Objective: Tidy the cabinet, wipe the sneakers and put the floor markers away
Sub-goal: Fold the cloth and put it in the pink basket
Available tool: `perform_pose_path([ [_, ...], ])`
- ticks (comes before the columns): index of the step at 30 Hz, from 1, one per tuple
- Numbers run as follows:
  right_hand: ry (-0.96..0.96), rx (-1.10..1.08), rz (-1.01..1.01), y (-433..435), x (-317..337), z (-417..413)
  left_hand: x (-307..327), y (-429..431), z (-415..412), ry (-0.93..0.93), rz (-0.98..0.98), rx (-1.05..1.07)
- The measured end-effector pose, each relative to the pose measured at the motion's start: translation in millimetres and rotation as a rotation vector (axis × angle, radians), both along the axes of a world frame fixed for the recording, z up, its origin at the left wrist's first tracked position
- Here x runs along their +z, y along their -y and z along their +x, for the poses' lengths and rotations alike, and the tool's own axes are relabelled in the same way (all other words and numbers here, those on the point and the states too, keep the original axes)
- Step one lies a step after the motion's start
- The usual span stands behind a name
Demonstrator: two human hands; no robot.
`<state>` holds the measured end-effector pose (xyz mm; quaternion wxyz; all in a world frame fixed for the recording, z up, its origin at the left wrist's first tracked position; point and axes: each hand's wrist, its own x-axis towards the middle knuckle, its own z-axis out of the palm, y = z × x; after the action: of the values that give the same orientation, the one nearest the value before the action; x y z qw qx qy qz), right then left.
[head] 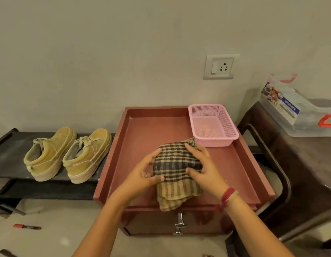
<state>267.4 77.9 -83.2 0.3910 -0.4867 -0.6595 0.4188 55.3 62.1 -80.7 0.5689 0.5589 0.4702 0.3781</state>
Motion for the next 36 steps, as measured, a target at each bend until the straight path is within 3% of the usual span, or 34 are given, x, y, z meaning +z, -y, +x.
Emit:
perform_pose_path([
  [3,-0.039,-0.053,0.014,-11,6,4,10,-11,8,0.073,-0.014,0.029],
  [7,0.028,-0.032,0.151,-45,52,30,45,-45,32,0.098,0.122,0.03],
  [11,0.145,-0.109,0.202,-104,104,70,76,-110,77,-0.001,0.196,-0.012],
  [18,0.516,-0.248,0.08,-192,67,108,64,-209,148,-0.525,0.139,-0.139],
  [25,0.707,-0.206,0.064,-220,11,106,33,-234,179,-1.116,0.342,-0.266],
  [31,1.223,-0.26,0.368,-204,12,101,28,-229,189,-1.713,0.474,-0.258],
  [33,1.315,-0.171,0.275,-200,13,101,24,-232,186,-1.807,0.419,-0.331],
  [36,1.39,-0.024,0.024,-197,6,101,11,-232,181,-1.807,0.31,-0.452],
])
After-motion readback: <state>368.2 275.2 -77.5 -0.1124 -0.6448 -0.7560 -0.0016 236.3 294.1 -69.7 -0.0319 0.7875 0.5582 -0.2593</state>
